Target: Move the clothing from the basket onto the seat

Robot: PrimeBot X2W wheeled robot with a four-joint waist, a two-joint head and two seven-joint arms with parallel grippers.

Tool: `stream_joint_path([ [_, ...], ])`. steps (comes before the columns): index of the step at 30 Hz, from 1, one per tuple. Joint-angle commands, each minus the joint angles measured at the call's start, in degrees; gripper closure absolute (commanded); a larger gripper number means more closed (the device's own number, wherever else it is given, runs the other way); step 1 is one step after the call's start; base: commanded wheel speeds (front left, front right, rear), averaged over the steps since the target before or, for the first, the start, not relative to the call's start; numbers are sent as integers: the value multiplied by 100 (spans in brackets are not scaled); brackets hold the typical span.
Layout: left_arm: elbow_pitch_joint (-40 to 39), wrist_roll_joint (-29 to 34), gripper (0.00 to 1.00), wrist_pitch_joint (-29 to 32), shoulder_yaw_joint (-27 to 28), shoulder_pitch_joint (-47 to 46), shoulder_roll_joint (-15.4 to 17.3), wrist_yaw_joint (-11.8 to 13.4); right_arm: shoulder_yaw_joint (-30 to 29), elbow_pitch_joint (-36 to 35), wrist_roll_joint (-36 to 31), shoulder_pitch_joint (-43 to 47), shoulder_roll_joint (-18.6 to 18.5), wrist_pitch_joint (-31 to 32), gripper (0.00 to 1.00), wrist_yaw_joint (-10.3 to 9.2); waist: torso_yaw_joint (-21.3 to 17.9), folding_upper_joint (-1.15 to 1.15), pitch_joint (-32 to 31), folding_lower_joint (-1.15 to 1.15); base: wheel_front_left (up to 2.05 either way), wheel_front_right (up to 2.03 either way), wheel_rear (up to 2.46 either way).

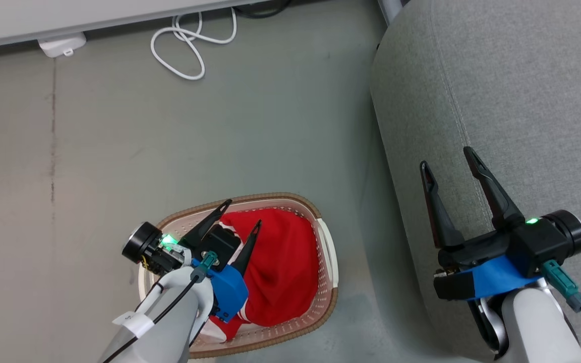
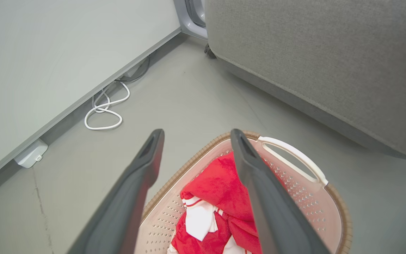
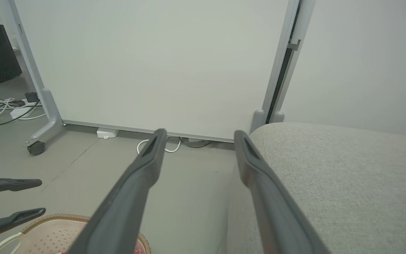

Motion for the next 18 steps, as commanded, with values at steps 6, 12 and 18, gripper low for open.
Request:
stream_joint_path([
  [6, 716, -45, 0, -16, -777, -568, -43, -31, 69, -149, 11, -301, -59, -18, 0, 3, -110, 0, 473, -1, 0, 0, 0],
  [12, 1489, -315, 0, -16, -1753, -1078, -109, -31, 189, -288, 13, -579, -78, -18, 0, 2, -216, 0, 1008, -1, 0, 0, 0],
  [18, 2094, -678, 0, 13, -2566, -1575, -140, -32, 330, -440, 12, -926, -114, -18, 0, 2, -310, 0, 1644, -1, 0, 0, 0],
])
